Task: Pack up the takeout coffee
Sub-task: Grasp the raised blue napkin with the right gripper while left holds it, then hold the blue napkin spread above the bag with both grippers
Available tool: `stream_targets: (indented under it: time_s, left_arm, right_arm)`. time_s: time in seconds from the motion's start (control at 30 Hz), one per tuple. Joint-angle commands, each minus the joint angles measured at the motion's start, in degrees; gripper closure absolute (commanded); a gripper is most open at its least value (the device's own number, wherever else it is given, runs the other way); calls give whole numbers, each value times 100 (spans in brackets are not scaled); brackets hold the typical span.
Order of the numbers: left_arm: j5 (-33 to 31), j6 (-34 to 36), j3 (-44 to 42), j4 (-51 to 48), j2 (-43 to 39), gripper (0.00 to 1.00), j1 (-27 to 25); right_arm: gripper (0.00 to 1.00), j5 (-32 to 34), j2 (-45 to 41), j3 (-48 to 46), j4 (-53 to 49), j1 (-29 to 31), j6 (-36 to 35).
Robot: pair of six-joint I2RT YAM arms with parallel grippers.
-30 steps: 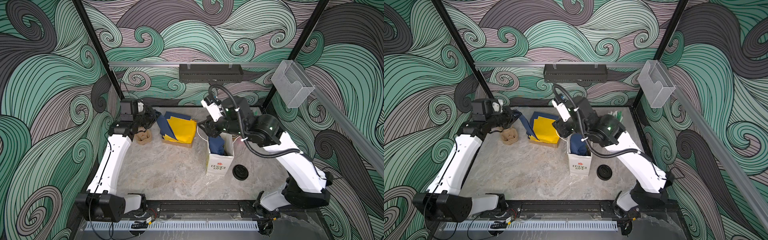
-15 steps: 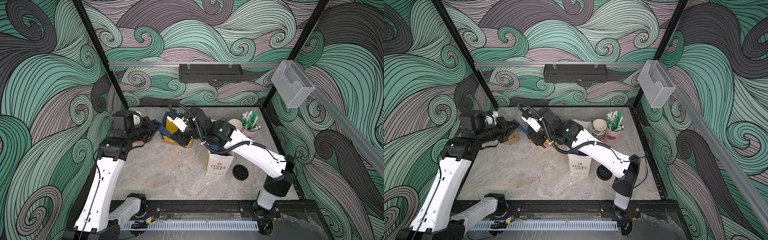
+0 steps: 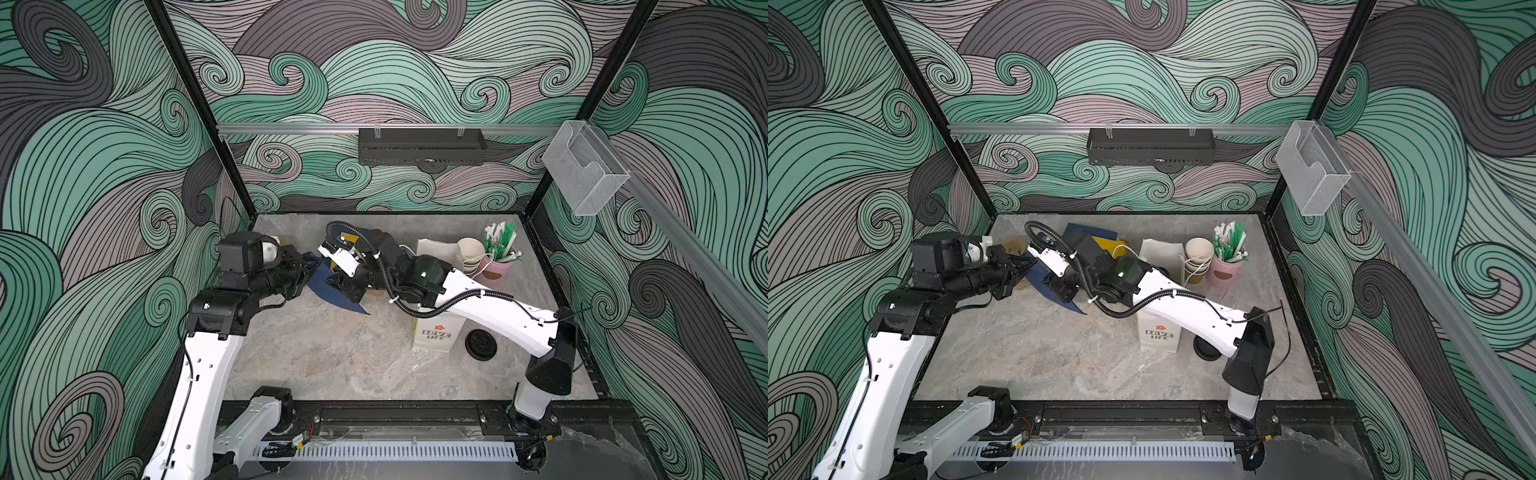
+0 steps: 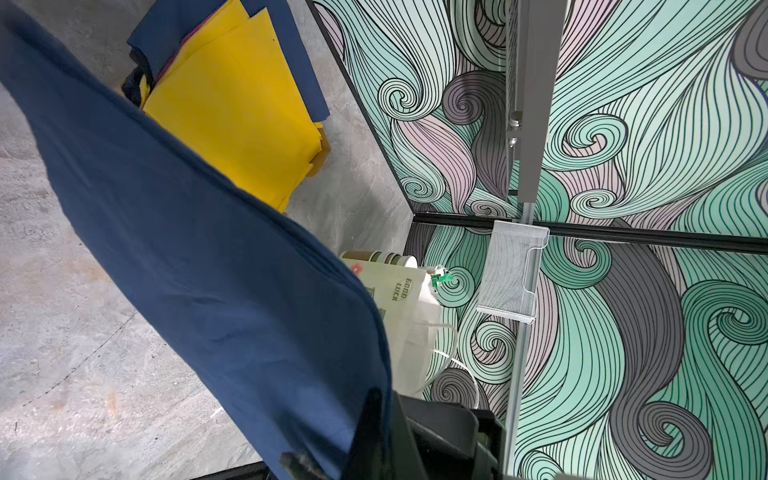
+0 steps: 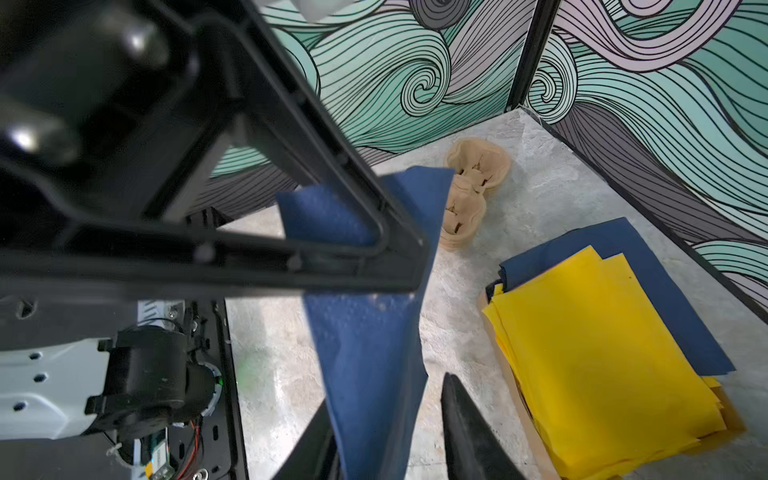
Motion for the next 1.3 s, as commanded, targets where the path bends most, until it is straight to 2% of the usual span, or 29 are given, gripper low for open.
stream_targets:
  time_s: [0.0,0.07,0.1,0.13,0.17,0.23,0.3,0.33,0.37,0.43,0.5,0.57,0.7,0.77,0.97,1.07,1.27]
  left_arm:
    - [86,-49,130,-179,-71,100,-33]
    - [54,-47,147,-169,-81,100,-33]
    - [28,-47,144,-140,-78,97,-33]
    - [-30,-31,148,-88,-78,90,-33]
    - [-133,-19,159,-17,-67,82,-33]
    - [-469,69,211,316,-18,54,-41]
    - [-830,283,390,533,109,36,-34]
    - [-1017,490,552,520,174,24,-35]
    - [-1220,818,742,501,238,18,-46]
    - [-1502,1478,1019,483,294,16,-37]
    - [-1382,2382,982,773,179,16,-41]
    - [-877,3334,667,1222,-42,16,-41]
    - [618,5071,-193,1845,-603,16,-107]
    - [943,5864,-472,1874,-820,16,-304]
    - [1115,7941,-712,1502,-877,13,-1349]
    - [849,8443,-817,1559,-877,8,-1715]
    - [404,9000,-907,1577,-807,2,-2032]
  right_arm:
    - [78,-55,133,109,314,22,-3]
    - [89,-127,126,107,350,17,84]
    - [94,-172,101,79,388,16,146]
    - [98,-206,59,50,410,4,237]
    - [100,-227,22,17,419,-8,350]
    - [100,-225,-107,-101,424,-53,722]
    - [100,-136,-274,-229,359,-136,1192]
    - [100,-96,-366,-253,284,-184,1415]
    - [100,-81,-485,-299,205,-240,1702]
    - [100,-65,-752,-413,92,-362,2139]
    - [100,-90,-1065,-507,-37,-552,2574]
    - [100,-263,-1318,-565,-173,-783,2996]
    - [100,-698,-1695,-545,-551,-1190,3512]
    - [100,-774,-1790,-464,-758,-1247,3546]
    - [100,-1301,-1561,66,-1292,-1257,3859]
    - [100,-1715,-1381,270,-1400,-1250,3935]
    - [100,-2566,-1171,409,-1242,-1197,4027]
